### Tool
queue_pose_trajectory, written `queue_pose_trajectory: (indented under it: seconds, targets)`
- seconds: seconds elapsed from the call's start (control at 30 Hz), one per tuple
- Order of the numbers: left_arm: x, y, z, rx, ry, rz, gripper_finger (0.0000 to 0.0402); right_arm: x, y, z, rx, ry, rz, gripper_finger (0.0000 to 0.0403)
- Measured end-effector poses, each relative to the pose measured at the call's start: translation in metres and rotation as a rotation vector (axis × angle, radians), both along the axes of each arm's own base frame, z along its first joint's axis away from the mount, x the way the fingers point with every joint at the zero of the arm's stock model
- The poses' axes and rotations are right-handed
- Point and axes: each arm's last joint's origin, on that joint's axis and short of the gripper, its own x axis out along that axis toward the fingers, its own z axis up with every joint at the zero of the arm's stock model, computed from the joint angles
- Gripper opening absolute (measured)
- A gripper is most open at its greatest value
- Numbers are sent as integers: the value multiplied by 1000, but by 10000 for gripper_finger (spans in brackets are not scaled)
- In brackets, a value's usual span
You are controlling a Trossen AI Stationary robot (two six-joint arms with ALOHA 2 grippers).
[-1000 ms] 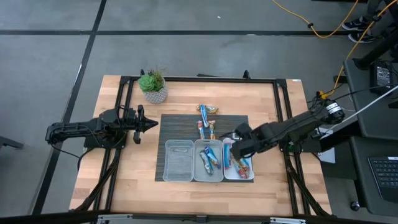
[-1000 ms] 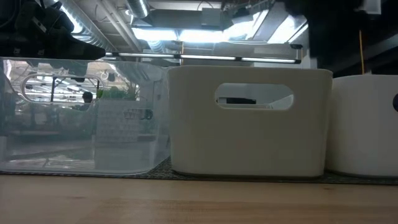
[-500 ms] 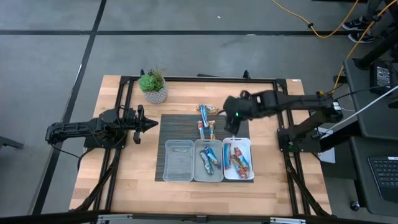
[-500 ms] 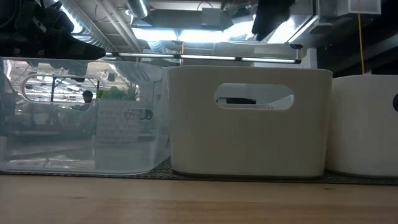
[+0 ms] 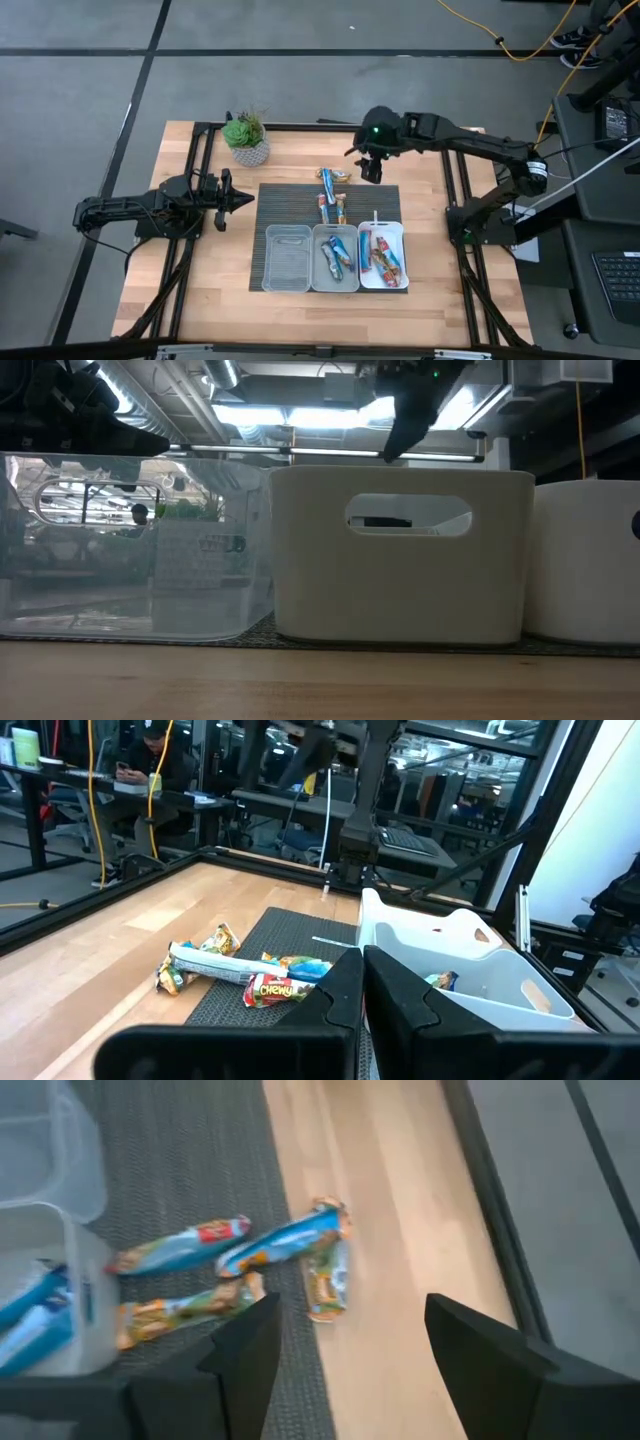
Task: Pick and place Granola Bars by type
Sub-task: Put the yellow granola bar into the transparent bin
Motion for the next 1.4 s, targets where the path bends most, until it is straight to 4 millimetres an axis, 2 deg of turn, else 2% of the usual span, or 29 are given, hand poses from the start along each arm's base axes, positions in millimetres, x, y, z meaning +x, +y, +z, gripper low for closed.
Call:
queue_pose_trajectory:
  seconds: [0.17, 0.33, 0.47, 0.67, 0.77, 0.87, 1.07, 1.4]
  targets:
    - [0, 0, 0, 0, 0, 0, 6, 0, -16, -14, 29, -9, 20, 247]
    - [0, 0, 0, 0, 0, 0, 6, 10, -30, -35, 76, 30, 29, 247]
    - [0, 0, 0, 0, 0, 0, 6, 26, -39, -61, 85, 90, 51, 247]
    - [0, 0, 0, 0, 0, 0, 6, 47, -49, -113, 147, 202, 56, 250]
    - [0, 0, 0, 0, 0, 0, 6, 53, -50, -132, 212, 230, 95, 265]
    - [0, 0, 0, 0, -1, 0, 6, 58, -52, -146, 224, 251, 96, 296]
    - [0, 0, 0, 0, 0, 0, 6, 65, -56, -162, 204, 255, 87, 355]
    - [0, 0, 0, 0, 0, 0, 6, 71, -60, -176, 190, 253, 80, 345]
